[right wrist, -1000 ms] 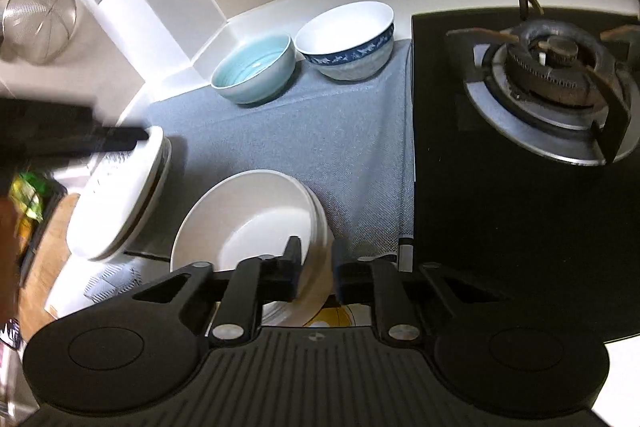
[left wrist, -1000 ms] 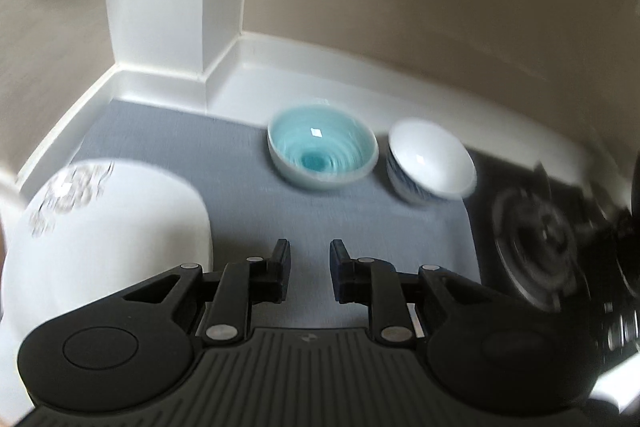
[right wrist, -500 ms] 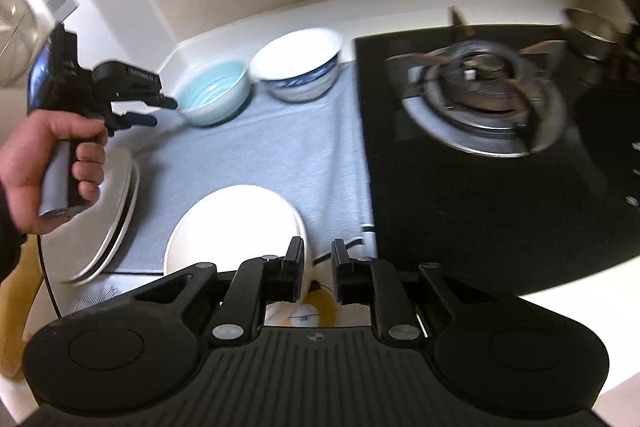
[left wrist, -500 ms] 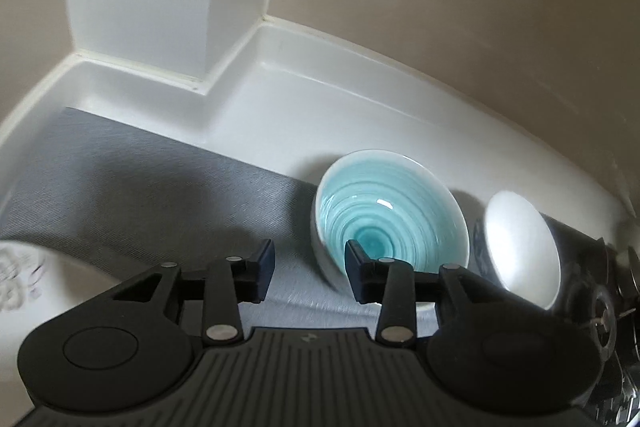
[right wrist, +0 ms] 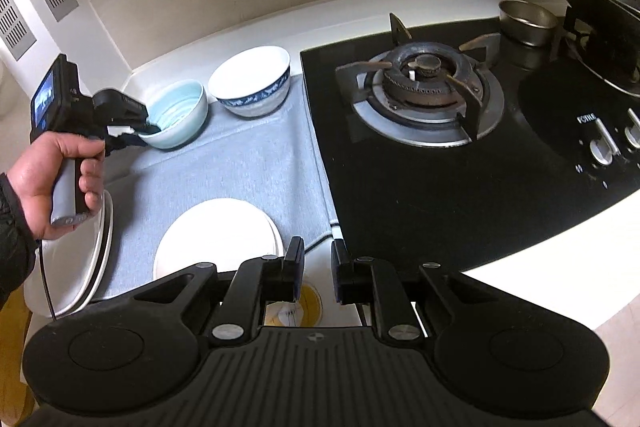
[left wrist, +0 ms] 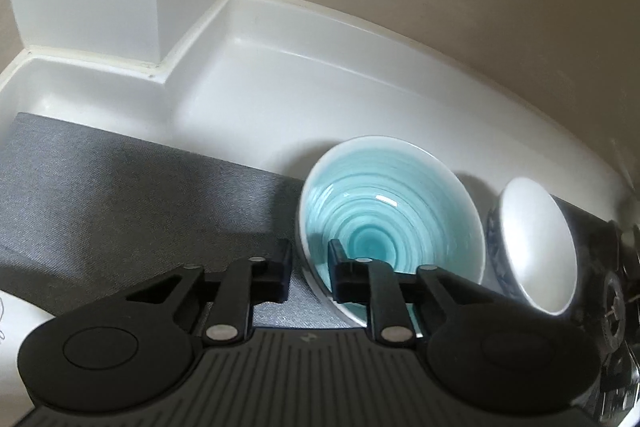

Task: Organize plates and bowls

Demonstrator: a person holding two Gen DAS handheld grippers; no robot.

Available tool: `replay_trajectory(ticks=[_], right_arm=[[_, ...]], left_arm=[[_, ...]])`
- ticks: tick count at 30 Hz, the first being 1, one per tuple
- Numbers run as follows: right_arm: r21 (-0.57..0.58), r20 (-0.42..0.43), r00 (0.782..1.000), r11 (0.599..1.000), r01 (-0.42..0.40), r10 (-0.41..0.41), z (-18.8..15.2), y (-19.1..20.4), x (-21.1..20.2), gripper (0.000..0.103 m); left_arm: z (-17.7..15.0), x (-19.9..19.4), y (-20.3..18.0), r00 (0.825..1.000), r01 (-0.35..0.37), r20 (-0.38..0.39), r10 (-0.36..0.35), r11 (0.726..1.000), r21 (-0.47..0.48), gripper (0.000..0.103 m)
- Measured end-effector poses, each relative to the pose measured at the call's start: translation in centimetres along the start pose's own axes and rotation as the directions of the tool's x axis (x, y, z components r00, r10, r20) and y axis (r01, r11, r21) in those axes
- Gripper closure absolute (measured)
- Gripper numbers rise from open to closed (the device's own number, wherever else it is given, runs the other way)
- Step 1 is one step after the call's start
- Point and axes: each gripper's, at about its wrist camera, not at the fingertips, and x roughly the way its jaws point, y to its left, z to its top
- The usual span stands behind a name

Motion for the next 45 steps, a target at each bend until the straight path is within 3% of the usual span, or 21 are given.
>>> replay_trajectory(ticks=[17,31,35,45], right_arm=[[-0.031,-0.018,0.998,0.998,-0.058,0.057,2.6,3.5,2.7,0.086],[-0.078,-0.015,0.995,0.992,-0.104,0.104,4.9,6.2,4.8,0.086],[-0.096,-0.015,0.995,0.991,-0.098,0.097,6.6,7.4,6.8,0.086],[-0.106,-0.108,0.994,0.994,-0.022,0.011,9.0,8.9,13.5,0.081]], left_arm=[[-2.7,-2.4,-0.4,0.999,-0.009,-0.051,0.014,0.996,0.087,0.085],[-8.1,-5.2,-3.0,0.992,0.072,-0.117,-0.044,0.968,0.241,0.084],[-8.8,-5.5,-3.4,0.993,0.063,-0.109,-0.032,0.954,0.292,0.084],[-8.1,-5.5,-3.6,0.996,0.058,-0.079,-0.034,0.943,0.329,0.084]])
